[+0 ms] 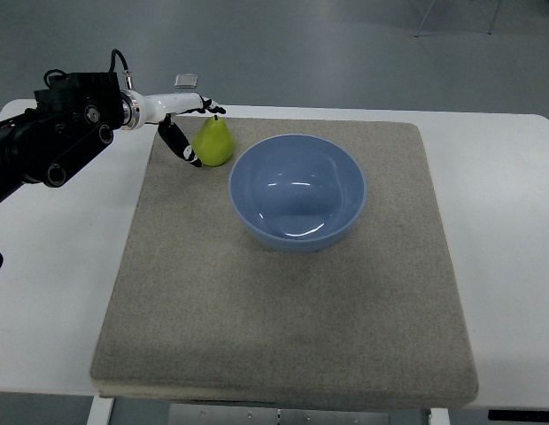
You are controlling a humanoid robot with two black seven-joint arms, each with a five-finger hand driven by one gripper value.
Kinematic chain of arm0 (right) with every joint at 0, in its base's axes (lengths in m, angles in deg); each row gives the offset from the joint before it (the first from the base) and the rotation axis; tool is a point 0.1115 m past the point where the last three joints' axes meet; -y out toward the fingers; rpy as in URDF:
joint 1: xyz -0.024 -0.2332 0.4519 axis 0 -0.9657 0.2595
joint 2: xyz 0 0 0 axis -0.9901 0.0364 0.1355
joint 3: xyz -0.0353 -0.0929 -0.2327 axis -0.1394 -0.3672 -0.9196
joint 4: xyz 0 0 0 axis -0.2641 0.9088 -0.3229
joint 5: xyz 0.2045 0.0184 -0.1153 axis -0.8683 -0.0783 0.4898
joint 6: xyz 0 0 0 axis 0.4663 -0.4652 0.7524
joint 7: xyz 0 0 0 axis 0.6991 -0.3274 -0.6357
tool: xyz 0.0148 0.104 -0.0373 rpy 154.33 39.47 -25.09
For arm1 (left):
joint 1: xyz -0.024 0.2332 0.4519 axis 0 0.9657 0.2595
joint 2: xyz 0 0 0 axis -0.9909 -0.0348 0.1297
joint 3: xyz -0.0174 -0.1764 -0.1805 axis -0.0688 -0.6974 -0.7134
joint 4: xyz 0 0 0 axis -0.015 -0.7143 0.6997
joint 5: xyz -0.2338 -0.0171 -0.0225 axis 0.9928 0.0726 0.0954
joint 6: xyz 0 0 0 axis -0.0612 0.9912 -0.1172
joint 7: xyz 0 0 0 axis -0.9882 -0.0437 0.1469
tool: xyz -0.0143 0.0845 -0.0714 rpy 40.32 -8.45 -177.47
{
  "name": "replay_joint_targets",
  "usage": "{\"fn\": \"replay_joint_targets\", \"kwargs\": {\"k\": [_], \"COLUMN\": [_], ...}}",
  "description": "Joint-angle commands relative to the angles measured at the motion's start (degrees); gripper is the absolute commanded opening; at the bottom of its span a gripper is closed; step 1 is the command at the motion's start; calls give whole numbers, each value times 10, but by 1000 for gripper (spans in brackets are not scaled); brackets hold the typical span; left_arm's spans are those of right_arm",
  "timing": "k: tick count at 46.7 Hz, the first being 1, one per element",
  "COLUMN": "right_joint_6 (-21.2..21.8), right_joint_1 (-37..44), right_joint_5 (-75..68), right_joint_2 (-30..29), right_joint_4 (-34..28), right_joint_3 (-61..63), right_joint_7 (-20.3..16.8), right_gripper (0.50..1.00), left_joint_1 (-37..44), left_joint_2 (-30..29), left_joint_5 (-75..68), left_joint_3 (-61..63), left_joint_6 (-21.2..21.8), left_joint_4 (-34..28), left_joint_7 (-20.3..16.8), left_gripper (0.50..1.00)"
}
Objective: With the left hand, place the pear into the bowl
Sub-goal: 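Close the left hand fingers around the pear and lift it, then carry the pear with the left hand over the blue bowl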
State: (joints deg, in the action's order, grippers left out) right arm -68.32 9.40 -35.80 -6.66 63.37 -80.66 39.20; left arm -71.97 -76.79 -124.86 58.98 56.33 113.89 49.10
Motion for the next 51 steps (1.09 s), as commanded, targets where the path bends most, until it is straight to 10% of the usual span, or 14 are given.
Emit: {"fn": "replay_joint_targets", "kwargs": {"k": [1, 16, 27, 51], "right_joint_6": [0, 0, 0, 0], "right_joint_1": [1, 1, 0, 0], "right_joint_5": [0, 0, 0, 0], "right_joint_2": [0, 0, 0, 0], "right_joint_4": [0, 1, 1, 1], "right_joint_3": [0, 0, 0, 0], "right_joint_7": [0, 0, 0, 0], "right_gripper": [924, 926, 924, 926], "left_joint_1": [1, 13, 16, -15], "left_joint_2": [13, 27, 22, -100], "left_joint_5": [-2, -2, -1, 28], "left_joint_3": [10, 11, 10, -28], "left_joint_6": [10, 52, 52, 45], "left_joint_4": [-4, -21, -20, 106], "left_joint_7": [0, 0, 0, -9], "left_gripper": [986, 952, 500, 500]}}
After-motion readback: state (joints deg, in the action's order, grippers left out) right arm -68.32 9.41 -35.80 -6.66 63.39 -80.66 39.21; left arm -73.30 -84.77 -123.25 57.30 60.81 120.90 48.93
